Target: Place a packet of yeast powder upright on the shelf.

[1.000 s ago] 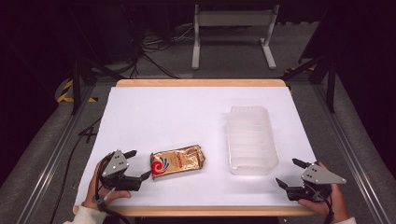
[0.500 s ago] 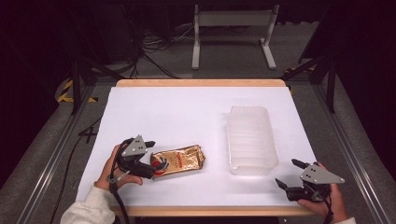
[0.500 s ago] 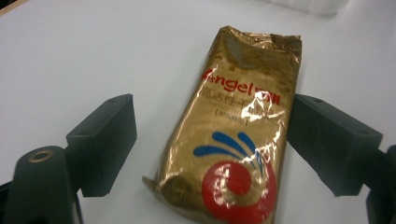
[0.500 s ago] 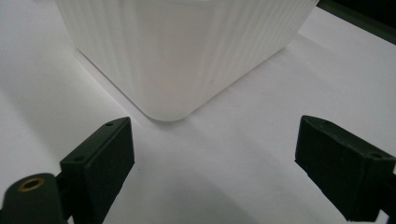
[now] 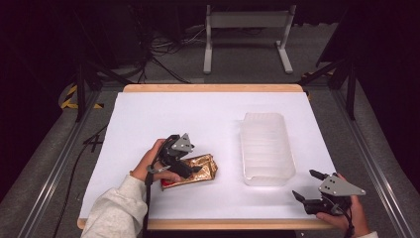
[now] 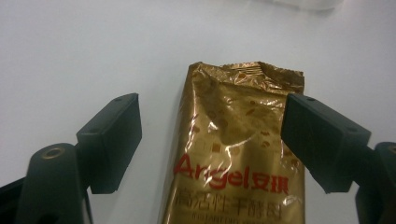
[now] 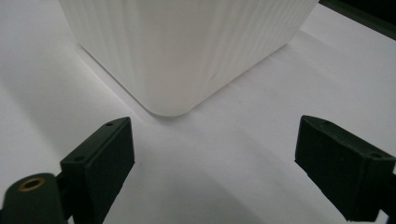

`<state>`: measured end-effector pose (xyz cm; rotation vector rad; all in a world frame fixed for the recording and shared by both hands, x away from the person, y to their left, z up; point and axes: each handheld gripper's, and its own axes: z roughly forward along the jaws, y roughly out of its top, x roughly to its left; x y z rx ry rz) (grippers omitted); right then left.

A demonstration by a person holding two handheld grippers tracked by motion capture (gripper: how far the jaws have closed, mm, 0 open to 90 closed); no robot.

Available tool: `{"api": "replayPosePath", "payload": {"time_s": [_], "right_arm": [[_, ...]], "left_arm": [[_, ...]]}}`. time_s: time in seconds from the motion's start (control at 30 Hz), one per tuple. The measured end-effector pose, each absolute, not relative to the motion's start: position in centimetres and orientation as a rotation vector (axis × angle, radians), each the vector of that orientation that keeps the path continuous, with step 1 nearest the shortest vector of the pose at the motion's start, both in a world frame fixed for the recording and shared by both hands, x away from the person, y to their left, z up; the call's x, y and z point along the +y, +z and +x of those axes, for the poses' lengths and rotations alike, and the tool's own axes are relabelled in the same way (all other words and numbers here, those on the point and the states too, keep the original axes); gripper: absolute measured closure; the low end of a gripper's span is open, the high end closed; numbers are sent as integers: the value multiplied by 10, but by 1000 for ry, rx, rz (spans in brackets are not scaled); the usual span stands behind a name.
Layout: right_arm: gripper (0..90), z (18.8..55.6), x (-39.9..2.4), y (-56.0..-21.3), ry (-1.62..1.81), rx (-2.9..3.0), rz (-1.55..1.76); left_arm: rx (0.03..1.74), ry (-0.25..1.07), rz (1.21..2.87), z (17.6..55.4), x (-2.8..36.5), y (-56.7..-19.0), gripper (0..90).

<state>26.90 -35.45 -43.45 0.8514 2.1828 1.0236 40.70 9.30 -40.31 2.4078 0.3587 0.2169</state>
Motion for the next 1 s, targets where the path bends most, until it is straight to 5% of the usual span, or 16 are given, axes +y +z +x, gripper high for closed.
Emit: {"api": "replayPosePath", "payload": {"time_s": [0.63,1.0], "right_arm": [[124,268,-356,-436,1021,2185,862],[129,267,-355,-435,1016,2175,845]], "left_arm": [[356,79,2559,437,46,-425,232],[311,-49,2601,433,39,-424,503]]}}
